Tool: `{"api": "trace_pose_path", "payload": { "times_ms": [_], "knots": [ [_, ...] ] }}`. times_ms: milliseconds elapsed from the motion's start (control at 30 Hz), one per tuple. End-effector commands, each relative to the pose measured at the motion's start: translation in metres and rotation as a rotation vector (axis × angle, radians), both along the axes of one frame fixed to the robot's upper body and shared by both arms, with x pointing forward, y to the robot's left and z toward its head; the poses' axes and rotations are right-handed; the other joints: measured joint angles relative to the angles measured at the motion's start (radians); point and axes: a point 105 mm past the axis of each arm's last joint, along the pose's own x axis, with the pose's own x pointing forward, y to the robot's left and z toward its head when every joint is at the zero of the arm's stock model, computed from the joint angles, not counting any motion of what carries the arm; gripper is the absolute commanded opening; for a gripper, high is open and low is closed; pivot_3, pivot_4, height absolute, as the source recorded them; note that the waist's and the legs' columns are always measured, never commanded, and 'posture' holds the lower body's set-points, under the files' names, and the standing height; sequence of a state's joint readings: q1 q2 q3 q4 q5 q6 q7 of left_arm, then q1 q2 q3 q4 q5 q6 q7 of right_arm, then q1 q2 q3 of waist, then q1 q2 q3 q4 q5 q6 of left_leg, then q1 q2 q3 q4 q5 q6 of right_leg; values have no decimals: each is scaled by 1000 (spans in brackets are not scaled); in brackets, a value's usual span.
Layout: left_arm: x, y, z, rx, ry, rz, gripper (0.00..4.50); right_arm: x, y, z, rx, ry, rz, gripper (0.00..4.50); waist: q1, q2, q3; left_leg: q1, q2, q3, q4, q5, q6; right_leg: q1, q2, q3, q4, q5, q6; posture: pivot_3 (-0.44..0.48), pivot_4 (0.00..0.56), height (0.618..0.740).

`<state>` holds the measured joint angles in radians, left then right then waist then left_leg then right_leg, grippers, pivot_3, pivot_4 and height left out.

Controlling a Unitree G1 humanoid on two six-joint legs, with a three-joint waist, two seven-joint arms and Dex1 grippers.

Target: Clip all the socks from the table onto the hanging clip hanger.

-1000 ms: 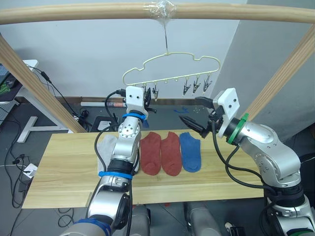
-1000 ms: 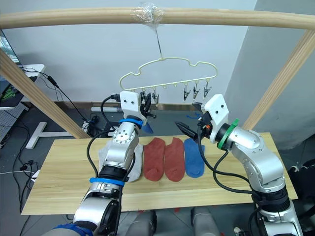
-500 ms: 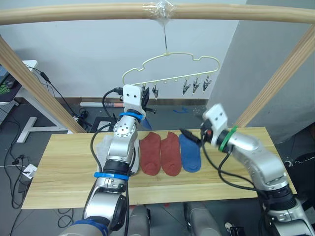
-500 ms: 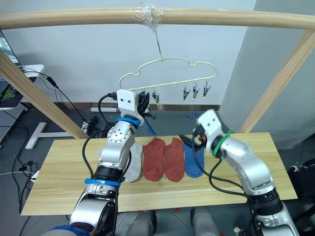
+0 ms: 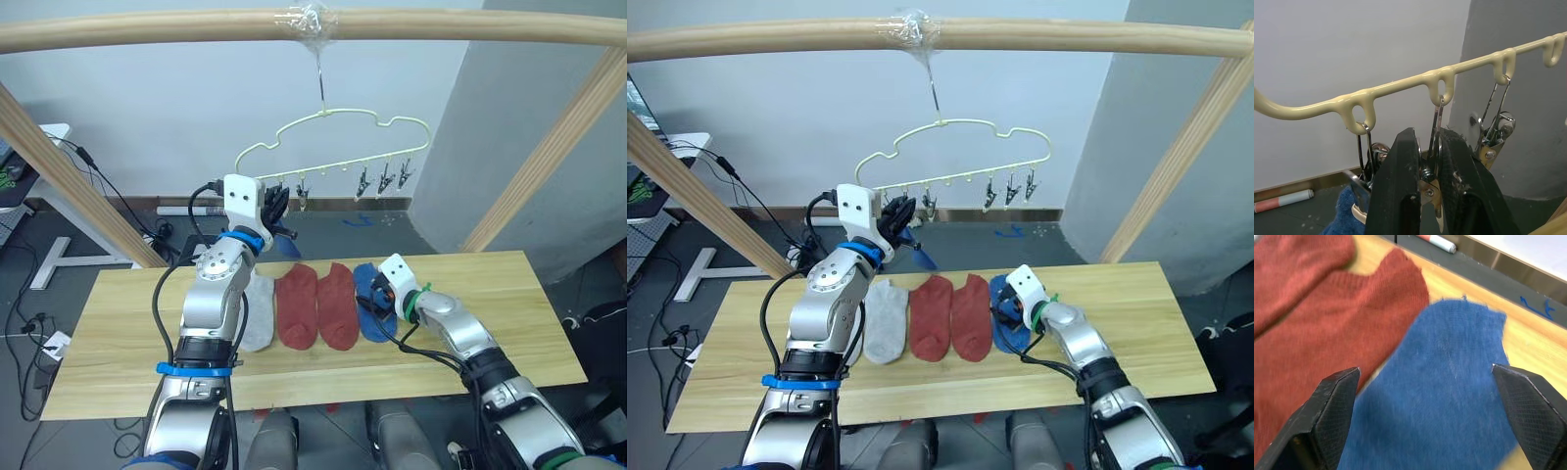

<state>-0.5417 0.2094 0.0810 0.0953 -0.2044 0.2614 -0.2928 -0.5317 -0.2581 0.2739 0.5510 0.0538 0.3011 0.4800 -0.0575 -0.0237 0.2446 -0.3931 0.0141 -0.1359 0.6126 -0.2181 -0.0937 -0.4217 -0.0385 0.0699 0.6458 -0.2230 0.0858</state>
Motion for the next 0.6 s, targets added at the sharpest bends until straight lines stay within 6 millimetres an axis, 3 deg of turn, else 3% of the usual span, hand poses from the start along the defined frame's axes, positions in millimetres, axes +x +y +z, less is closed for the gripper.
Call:
{"api": "trace_pose_path", "payload": {
  "times_ms": [33, 167, 333, 500, 600],
  "knots": [
    [-5, 0, 5, -3, -18, 4, 232, 1, -21, -18, -70, 28, -38, 4500, 1, 0, 0, 0, 0, 0, 0, 0, 0, 0, 0, 0, 0, 0, 0, 24, 206, 740],
    [-6, 4, 3, 6, -13, 10, 232, -10, -27, -31, -83, 69, -11, 3716, 1, 0, -1, 1, 0, 0, 0, 0, 0, 1, 0, 0, 0, 0, 0, 24, 206, 740],
    [-7, 5, 3, 6, -10, 2, 232, -21, -35, -37, -85, 83, -1, 1916, 1, 0, -4, 5, 0, 0, 0, 0, 0, 5, 0, 0, 0, -2, 4, 28, 201, 740],
    [-9, 5, 2, -96, 60, -52, 232, -32, -43, -22, -95, 3, 54, 149, 1, 0, -4, 12, 0, 0, 0, 0, 0, 12, 0, 0, -1, -3, 4, 22, 193, 740],
    [-10, 7, 4, -259, 168, -115, 232, -38, -40, 1, -109, -101, 121, 43, 1, 0, -4, 12, 0, 0, 0, 0, 0, 11, 0, 0, -1, -3, 4, 21, 191, 740]
  ]
}}
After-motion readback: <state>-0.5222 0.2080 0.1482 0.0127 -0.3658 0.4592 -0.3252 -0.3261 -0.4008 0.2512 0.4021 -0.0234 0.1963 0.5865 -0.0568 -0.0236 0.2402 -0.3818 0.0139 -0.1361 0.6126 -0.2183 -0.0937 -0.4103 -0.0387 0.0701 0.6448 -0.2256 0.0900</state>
